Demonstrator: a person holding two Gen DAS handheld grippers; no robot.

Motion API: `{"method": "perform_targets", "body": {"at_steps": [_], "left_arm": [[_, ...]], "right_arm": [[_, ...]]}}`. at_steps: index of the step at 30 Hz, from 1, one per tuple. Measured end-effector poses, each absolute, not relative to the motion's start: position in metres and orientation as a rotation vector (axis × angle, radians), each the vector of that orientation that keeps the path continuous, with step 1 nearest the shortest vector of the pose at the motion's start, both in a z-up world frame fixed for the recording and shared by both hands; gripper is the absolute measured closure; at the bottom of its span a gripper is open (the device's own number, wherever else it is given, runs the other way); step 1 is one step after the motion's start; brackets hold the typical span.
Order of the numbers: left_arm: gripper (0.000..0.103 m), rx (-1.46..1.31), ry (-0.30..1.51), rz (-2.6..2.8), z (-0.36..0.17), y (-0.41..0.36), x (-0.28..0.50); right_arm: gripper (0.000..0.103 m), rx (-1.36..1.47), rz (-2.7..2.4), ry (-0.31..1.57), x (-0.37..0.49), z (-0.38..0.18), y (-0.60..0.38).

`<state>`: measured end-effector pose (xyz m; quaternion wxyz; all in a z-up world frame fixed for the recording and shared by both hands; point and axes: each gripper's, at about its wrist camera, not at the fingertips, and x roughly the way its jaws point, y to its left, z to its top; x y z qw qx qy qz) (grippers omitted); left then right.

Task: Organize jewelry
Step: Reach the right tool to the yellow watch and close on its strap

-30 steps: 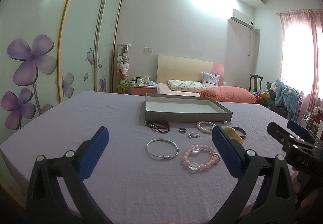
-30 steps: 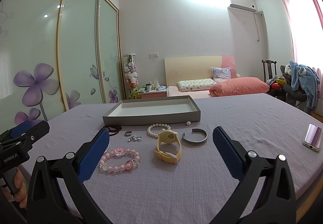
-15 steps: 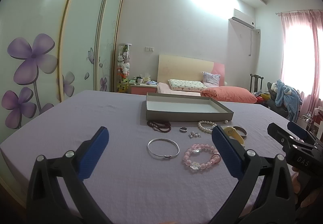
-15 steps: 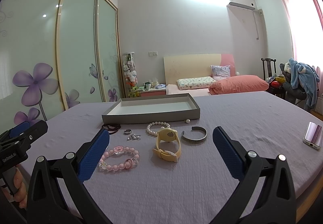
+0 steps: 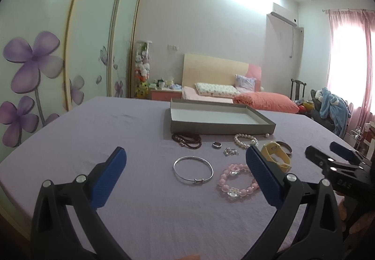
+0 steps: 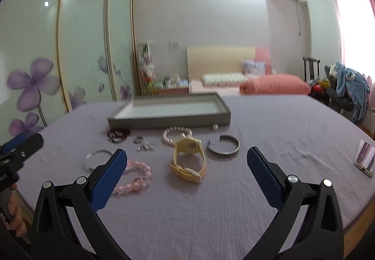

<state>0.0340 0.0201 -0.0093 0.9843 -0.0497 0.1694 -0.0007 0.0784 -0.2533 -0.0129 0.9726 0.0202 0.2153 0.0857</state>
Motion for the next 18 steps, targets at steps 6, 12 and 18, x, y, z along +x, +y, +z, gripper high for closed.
{"method": "perform_targets", "body": {"at_steps": [6,12,18], "left_arm": [[0.004,-0.122,0.501,-0.027,-0.016,0.028,0.076],[0.004,-0.135,0.632,-0.018,-0.028,0.036,0.109],[0.004,-0.09,0.677,-0.003,-0.036,0.034,0.129]], "right_arm": [[0.002,0.081,0.157,0.634,0.125,-0.023,-0.253],[0.012,0.086,0.144,0.76,0.155,-0.034,-0.248],[0.031,0.069,0.143,0.836,0.173,-0.046,-0.239]]}}
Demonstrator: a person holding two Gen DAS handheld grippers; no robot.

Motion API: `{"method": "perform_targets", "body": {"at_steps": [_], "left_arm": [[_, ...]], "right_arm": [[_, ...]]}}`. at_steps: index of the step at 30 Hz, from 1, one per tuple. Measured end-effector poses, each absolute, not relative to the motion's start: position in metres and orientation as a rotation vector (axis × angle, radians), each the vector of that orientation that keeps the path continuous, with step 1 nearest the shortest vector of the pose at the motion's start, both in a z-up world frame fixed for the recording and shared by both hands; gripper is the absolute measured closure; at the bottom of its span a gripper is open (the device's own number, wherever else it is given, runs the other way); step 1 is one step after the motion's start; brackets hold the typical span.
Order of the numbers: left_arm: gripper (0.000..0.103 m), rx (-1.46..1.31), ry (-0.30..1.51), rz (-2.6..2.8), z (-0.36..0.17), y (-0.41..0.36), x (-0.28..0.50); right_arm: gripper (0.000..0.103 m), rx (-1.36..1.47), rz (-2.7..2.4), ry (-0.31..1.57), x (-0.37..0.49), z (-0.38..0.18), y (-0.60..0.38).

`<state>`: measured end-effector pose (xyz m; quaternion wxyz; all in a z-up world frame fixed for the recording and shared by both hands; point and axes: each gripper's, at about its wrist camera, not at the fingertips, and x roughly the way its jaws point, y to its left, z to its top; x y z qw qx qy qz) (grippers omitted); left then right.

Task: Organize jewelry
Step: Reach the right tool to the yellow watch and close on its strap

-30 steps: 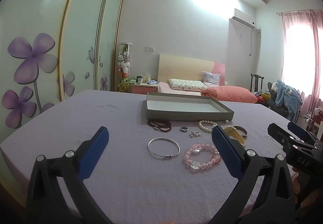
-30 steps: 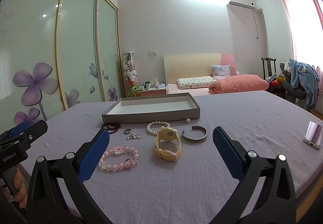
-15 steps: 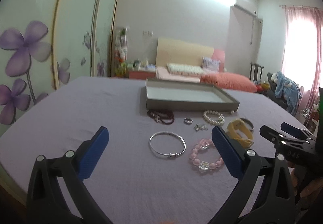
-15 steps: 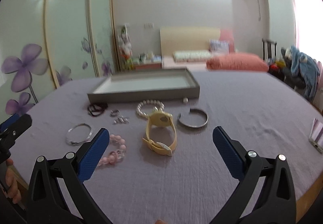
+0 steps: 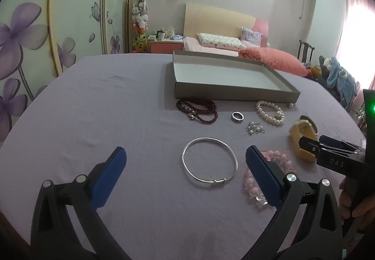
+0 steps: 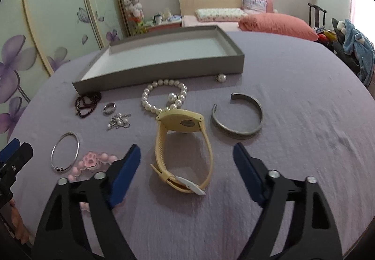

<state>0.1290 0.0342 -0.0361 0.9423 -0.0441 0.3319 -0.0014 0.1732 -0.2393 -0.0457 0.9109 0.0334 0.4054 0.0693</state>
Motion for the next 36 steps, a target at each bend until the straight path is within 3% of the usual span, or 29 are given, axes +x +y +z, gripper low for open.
{"method": "perform_targets", "body": {"at_steps": [3,10,14,16,19,21,22,25,31,36], "left_arm": [[0.004,-0.076,0.708,-0.005,-0.041,0.033,0.136],[0.004,-0.068,0.767,-0.013,-0.05,0.034,0.149],[0.004,-0.082,0.802,-0.015,-0.056,0.034,0.155],[0.004,-0.083,0.809,-0.015,-0.058,0.033,0.157],[0.004,-0.076,0.814,-0.013,-0.059,0.033,0.159],[0.004,-0.075,0.818,-0.012,-0.06,0.032,0.16],[0.004,-0.076,0.82,-0.013,-0.06,0.032,0.161],[0.004,-0.072,0.829,-0.011,-0.061,0.031,0.163],[0.004,-0.049,0.836,-0.013,-0.061,0.029,0.164],[0.013,-0.035,0.877,-0.008,-0.066,0.029,0.171]], "right_arm": [[0.04,0.07,0.133,0.858,0.179,-0.05,-0.238],[0.046,0.085,0.16,0.884,0.181,-0.053,-0.236],[0.045,0.105,0.168,0.882,0.18,-0.052,-0.237],[0.034,0.13,0.183,0.891,0.181,-0.051,-0.239],[0.032,0.102,0.165,0.89,0.183,-0.051,-0.236],[0.039,0.092,0.153,0.894,0.185,-0.051,-0.236],[0.055,0.099,0.161,0.891,0.186,-0.051,-0.238],[0.063,0.109,0.18,0.886,0.184,-0.049,-0.243],[0.068,0.076,0.157,0.874,0.174,-0.047,-0.257],[0.068,0.099,0.126,0.868,0.171,-0.049,-0.271]]}}
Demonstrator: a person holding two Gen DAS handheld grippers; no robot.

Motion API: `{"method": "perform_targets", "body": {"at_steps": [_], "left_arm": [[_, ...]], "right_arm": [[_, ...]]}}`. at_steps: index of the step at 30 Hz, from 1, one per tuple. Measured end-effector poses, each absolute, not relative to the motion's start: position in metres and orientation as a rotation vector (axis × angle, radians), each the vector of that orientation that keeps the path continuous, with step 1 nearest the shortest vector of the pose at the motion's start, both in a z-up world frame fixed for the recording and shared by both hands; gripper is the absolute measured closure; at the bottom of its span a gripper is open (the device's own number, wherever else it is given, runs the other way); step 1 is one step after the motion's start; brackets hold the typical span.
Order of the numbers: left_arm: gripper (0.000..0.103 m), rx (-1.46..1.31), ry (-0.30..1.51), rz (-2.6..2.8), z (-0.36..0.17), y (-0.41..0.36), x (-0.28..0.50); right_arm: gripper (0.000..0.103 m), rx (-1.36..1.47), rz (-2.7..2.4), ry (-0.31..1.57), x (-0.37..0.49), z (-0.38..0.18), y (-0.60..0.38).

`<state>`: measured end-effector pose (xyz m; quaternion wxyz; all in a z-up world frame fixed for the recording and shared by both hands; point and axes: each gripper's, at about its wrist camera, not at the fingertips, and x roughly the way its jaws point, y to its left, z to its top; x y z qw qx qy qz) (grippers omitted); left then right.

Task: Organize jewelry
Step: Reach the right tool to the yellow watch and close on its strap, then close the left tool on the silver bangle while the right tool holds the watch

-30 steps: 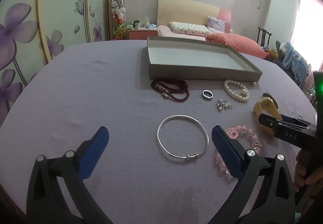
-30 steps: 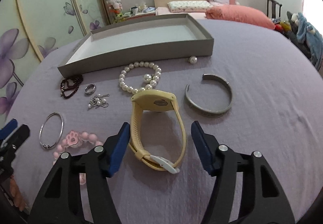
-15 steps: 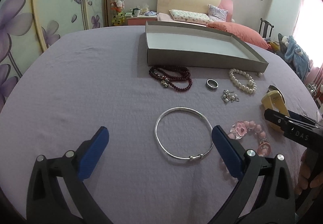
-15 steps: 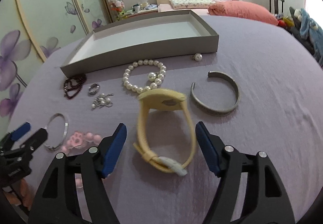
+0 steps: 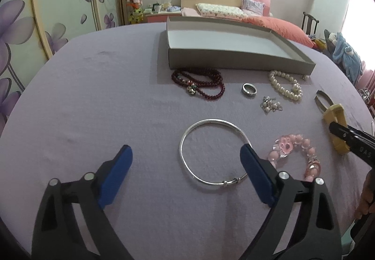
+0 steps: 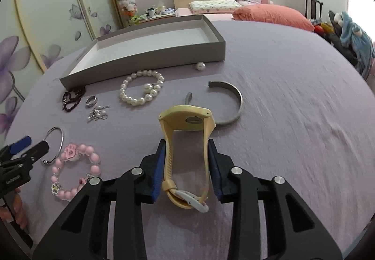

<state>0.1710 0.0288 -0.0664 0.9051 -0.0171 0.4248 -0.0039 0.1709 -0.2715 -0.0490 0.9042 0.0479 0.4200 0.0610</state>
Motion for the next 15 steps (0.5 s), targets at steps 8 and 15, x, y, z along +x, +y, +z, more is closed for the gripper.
{"method": "perform_targets", "body": {"at_steps": [8,15], "left_arm": [[0.013,-0.025,0.917,-0.047,-0.067,0.013,0.188],[0.013,0.032,0.945,-0.031,-0.071,-0.003,0.194]], "right_arm": [[0.066,0.057,0.128,0.847,0.17,-0.05,-0.264],[0.065,0.065,0.135,0.849,0.169,-0.051,-0.266]]}}
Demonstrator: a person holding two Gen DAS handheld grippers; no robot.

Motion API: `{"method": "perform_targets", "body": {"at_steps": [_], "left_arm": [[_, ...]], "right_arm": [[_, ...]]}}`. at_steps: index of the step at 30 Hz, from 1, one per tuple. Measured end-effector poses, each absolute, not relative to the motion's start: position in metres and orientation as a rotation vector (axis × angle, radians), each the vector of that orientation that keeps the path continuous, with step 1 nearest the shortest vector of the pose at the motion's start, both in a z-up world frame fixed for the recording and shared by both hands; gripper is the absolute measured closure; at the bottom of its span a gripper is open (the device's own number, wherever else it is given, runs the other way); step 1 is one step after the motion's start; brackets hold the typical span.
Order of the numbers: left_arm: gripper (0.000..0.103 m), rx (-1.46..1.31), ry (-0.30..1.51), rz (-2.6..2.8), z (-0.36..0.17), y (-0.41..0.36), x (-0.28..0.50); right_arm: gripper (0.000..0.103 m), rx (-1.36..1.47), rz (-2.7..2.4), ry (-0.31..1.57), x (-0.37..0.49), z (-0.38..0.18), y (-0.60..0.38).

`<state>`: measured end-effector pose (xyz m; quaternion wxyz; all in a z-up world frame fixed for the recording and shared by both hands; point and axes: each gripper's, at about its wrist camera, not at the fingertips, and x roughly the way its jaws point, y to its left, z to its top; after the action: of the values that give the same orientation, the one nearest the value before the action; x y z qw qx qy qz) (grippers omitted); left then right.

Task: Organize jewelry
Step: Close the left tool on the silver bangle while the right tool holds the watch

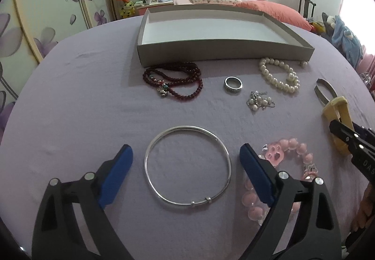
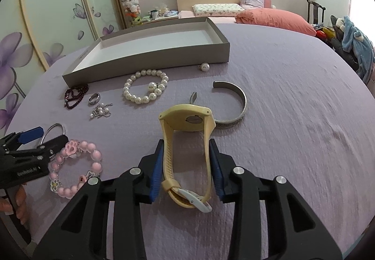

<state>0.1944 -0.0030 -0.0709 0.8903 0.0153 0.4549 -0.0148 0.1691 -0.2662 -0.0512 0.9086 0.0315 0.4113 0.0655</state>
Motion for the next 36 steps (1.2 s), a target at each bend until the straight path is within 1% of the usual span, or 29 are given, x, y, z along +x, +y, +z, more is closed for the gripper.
{"method": "perform_targets", "body": {"at_steps": [4,7,9,15,19,23,29,36], "left_arm": [[0.017,0.03,0.945,-0.025,-0.07,-0.002,0.191],[0.025,0.034,0.943,-0.031,-0.069,-0.004,0.188],[0.032,0.038,0.938,-0.036,-0.068,-0.004,0.186],[0.033,0.027,0.917,-0.042,-0.068,-0.002,0.181],[0.033,-0.01,0.905,-0.041,-0.067,0.005,0.178],[0.033,-0.05,0.896,-0.033,-0.064,0.015,0.175],[0.033,-0.053,0.848,-0.022,-0.051,0.021,0.164],[0.033,-0.063,0.837,-0.019,-0.047,0.023,0.16]], "right_arm": [[0.065,0.07,0.138,0.85,0.168,-0.051,-0.266],[0.064,0.077,0.141,0.852,0.167,-0.052,-0.266],[0.064,0.08,0.143,0.854,0.168,-0.052,-0.266],[0.064,0.09,0.15,0.856,0.167,-0.052,-0.268],[0.067,0.096,0.167,0.853,0.165,-0.052,-0.267],[0.068,0.103,0.176,0.85,0.163,-0.051,-0.269],[0.069,0.114,0.184,0.838,0.159,-0.049,-0.271],[0.069,0.112,0.189,0.823,0.157,-0.045,-0.27]]}}
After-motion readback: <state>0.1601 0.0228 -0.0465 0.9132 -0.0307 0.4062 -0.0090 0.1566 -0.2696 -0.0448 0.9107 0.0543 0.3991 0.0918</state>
